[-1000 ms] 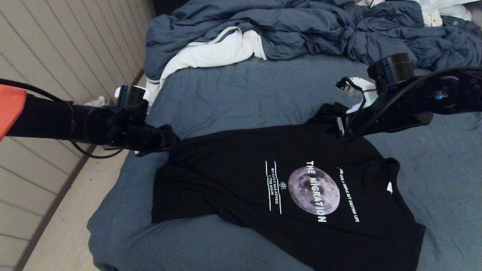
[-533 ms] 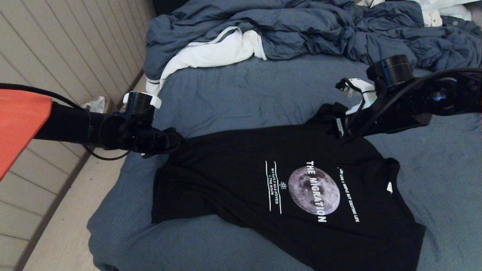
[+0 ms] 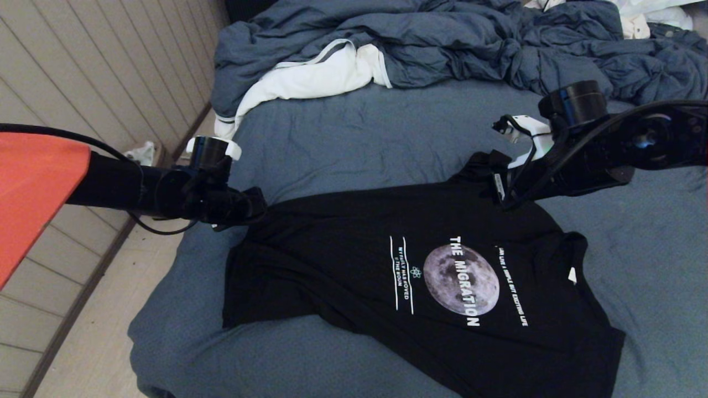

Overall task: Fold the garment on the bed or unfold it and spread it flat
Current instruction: Unford the black T-shirt

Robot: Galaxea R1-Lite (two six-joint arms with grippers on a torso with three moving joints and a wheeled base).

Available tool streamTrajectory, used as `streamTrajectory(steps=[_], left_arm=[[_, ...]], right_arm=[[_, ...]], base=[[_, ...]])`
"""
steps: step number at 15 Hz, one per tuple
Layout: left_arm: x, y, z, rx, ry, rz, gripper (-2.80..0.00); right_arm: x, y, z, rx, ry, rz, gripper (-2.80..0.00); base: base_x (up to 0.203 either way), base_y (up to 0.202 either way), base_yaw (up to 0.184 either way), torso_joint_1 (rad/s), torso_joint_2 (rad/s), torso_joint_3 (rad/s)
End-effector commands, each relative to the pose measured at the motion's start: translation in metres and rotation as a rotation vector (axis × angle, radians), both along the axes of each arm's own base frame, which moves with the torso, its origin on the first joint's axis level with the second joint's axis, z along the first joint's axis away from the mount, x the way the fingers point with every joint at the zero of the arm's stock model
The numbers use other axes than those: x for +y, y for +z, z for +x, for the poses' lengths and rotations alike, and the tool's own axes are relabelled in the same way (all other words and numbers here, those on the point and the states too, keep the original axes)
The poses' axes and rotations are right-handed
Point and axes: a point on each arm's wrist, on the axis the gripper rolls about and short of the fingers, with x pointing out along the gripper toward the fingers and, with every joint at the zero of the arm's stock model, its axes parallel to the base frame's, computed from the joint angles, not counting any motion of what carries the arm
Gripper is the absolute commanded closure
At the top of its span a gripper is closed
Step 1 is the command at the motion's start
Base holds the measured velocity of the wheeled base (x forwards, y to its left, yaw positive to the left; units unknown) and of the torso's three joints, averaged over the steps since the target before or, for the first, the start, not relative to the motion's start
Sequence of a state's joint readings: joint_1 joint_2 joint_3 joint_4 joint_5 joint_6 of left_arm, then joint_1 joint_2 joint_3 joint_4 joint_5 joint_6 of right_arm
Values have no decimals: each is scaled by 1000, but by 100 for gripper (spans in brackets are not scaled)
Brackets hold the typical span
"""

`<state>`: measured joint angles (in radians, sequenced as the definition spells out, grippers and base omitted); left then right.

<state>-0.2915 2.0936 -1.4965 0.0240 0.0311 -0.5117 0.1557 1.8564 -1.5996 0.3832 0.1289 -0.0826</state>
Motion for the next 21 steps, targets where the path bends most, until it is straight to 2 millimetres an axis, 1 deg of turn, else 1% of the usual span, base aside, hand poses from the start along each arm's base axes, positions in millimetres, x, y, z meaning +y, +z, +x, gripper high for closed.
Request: streamTrajectory(steps=[1,9,12,14,15,17,19,21], left_arm=[[0,4,0,-13,3,-6,0],[0,51,16,-204,17,-65,0],[4,70,24,-276,31,-85,0],[11,80,34,-326,52,-93,0],[15,80,40,-337,67,-91,0],[17,70,52,-332,90,-72,0],[19,61,58,-325,86,-38,0],[19,56,61,-319,83,-29,0]], right_arm=[[0,1,-1,-2,1,1,0],[0,2,-1,-6,1,2,0],[-1,2,-1,-5,-1,1,0],[0,1,-2,-3,1,0,0],[1,1,-2,-2,3,-1,0],[1,0,-1,-1,0,-3,0],[1,0,-1,-2,-1,-2,0],[1,0,0,-1,0,-2,0]], base=[[0,0,0,0,0,0],[0,0,0,0,0,0],[0,0,0,0,0,0],[0,0,0,0,0,0],[0,0,0,0,0,0],[0,0,0,0,0,0],[0,0,0,0,0,0],[0,0,0,0,0,0]])
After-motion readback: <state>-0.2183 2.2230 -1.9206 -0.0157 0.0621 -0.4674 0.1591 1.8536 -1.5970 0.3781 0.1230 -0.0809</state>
